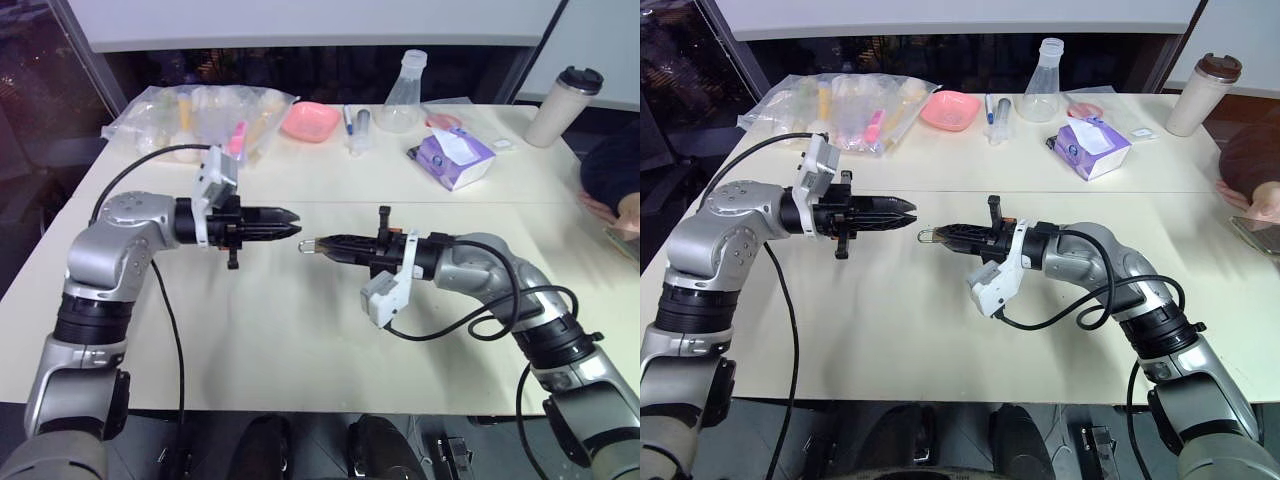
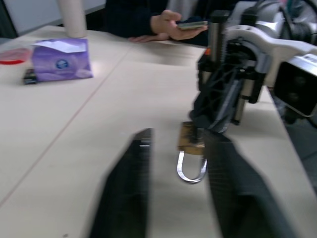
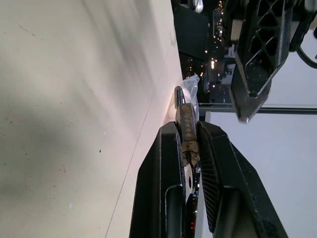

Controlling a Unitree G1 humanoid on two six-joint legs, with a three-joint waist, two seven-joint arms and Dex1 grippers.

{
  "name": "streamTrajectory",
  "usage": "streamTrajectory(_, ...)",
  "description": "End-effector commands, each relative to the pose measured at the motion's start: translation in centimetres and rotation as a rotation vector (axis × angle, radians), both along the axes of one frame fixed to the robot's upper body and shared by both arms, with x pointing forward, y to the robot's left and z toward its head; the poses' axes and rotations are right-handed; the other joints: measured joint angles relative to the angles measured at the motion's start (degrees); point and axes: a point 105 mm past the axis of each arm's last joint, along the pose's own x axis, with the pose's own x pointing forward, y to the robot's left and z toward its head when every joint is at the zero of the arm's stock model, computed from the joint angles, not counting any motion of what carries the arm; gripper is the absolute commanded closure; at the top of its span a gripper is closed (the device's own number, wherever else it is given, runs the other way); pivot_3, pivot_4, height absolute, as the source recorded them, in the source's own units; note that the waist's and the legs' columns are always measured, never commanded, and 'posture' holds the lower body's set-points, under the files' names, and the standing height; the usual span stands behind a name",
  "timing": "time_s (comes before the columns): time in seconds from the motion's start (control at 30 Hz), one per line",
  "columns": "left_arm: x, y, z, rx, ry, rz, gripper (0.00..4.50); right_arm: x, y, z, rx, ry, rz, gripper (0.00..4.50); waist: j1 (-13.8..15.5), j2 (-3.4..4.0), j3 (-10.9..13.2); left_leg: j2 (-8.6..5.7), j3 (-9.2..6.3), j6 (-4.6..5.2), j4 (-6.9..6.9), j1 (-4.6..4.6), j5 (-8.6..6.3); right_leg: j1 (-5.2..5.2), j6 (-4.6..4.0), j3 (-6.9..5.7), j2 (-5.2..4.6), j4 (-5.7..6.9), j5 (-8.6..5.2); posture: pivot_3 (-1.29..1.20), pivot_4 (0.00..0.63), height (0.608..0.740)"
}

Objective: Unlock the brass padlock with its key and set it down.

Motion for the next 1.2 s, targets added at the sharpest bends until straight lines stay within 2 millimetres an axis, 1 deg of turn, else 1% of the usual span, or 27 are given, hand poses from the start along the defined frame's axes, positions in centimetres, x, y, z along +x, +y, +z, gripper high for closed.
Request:
streamTrajectory(0.03,-0.8,-0.6,0.5,0.005,-0.034,-0.033,4.48,-0.3,-0.1,0.8,0.023,-0.015,0.014,4.50,0.0,0.00,0.0,0.00,0.00,0.00,0.00,0.00,0.00,0.00,0.00,0.00,0.00,0.00,0.00,0.00,0.150,0.740)
streamTrajectory(0.3,-0.1,-1.0,-1.0,0.052,-0.062,-0.020,4.48,-0.2,-0.1,1.0,0.021,-0.015,0.009,4.50,0.1,0.00,0.0,-0.01,0.01,0.01,0.00,0.00,0.00,0.01,0.00,0.00,-0.01,-0.01,0.00,0.00,0.150,0.740)
streamTrajectory(0.5,0.0,-1.4,-1.9,0.060,-0.051,-0.030,4.48,-0.3,0.0,1.3,0.022,-0.021,0.010,4.50,0.1,0.00,0.0,-0.01,0.01,0.01,0.00,0.00,0.00,0.00,0.00,0.00,0.00,-0.01,0.00,0.00,0.150,0.740)
streamTrajectory(0.7,0.3,-1.3,-3.3,0.090,-0.032,-0.033,4.48,-0.3,0.1,1.5,0.023,-0.025,0.012,4.50,0.1,0.00,0.0,-0.01,0.01,0.01,0.00,0.00,-0.01,0.00,0.00,0.00,0.01,0.00,0.00,0.00,0.150,0.740)
streamTrajectory(0.83,0.8,-1.0,-4.4,0.132,-0.058,-0.010,4.48,-0.4,0.2,1.6,0.024,-0.025,0.015,4.50,0.1,0.00,0.0,-0.01,0.01,0.02,0.00,0.00,-0.01,0.00,0.00,0.00,0.01,0.00,0.00,0.00,0.150,0.740)
streamTrajectory(0.9,1.3,-1.0,-4.5,0.121,-0.068,0.016,4.48,-0.4,0.2,1.6,0.024,-0.025,0.017,4.50,0.1,0.00,0.0,-0.01,0.01,0.05,0.00,0.00,-0.03,0.00,0.00,0.00,0.00,0.00,0.00,0.00,0.150,0.740)
streamTrajectory(1.0,2.7,-1.1,-4.6,0.109,-0.109,0.088,4.48,-0.5,0.2,1.6,0.022,-0.026,0.018,4.50,0.3,0.00,0.0,-0.02,0.01,0.08,0.01,0.00,-0.04,0.01,0.00,-0.01,-0.01,-0.01,0.00,0.00,0.150,0.740)
streamTrajectory(1.07,3.4,-1.2,-4.1,0.059,-0.119,0.128,4.48,-0.6,0.3,1.5,0.021,-0.023,0.019,4.50,0.3,0.00,0.0,-0.03,0.01,0.08,0.01,0.00,-0.05,0.01,0.00,0.00,-0.02,-0.01,0.00,0.00,0.150,0.740)
streamTrajectory(1.17,3.6,-1.2,-3.8,0.030,-0.112,0.136,4.48,-0.6,0.2,1.5,0.022,-0.018,0.018,4.50,0.2,0.00,0.0,-0.03,0.01,0.07,0.01,0.00,-0.04,0.00,0.00,-0.01,-0.03,0.00,0.00,0.00,0.150,0.740)
streamTrajectory(1.2,3.3,-1.2,-3.8,0.035,-0.100,0.121,4.48,-0.6,0.2,1.5,0.021,-0.017,0.017,4.50,0.1,0.00,0.0,-0.02,0.01,0.06,0.00,0.00,-0.03,0.00,0.00,-0.01,-0.02,0.00,0.00,0.00,0.150,0.740)
